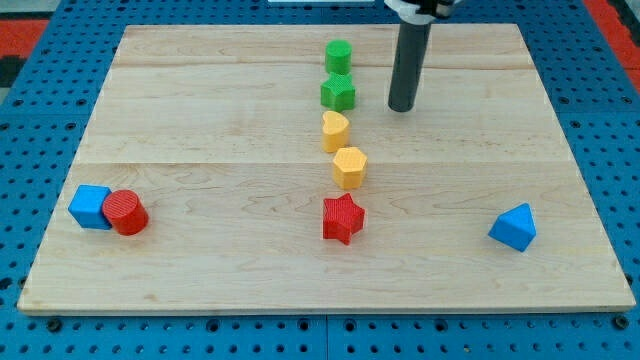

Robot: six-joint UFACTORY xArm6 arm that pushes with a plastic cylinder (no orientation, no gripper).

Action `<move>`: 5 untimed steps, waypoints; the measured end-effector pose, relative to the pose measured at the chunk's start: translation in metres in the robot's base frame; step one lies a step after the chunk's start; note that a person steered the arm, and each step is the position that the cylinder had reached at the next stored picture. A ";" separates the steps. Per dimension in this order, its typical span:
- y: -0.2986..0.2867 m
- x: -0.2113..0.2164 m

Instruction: Move the green star to the left

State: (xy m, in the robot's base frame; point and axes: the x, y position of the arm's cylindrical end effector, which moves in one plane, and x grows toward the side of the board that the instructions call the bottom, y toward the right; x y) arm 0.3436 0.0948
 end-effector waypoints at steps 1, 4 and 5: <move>0.000 -0.011; -0.101 -0.028; -0.106 -0.028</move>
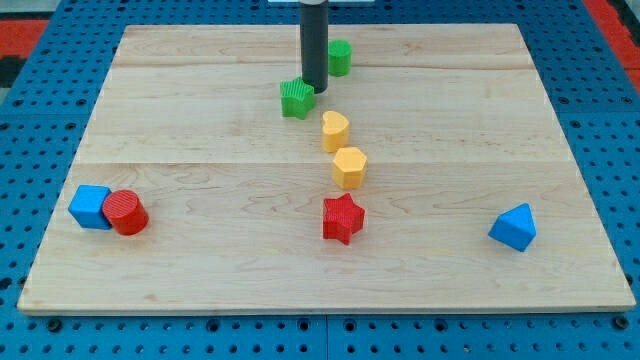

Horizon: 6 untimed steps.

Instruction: Move the green star to the left

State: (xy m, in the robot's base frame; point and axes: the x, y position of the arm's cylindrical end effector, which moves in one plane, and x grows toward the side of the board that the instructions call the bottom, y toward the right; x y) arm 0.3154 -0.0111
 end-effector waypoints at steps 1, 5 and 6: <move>0.000 0.000; -0.022 -0.027; -0.016 -0.041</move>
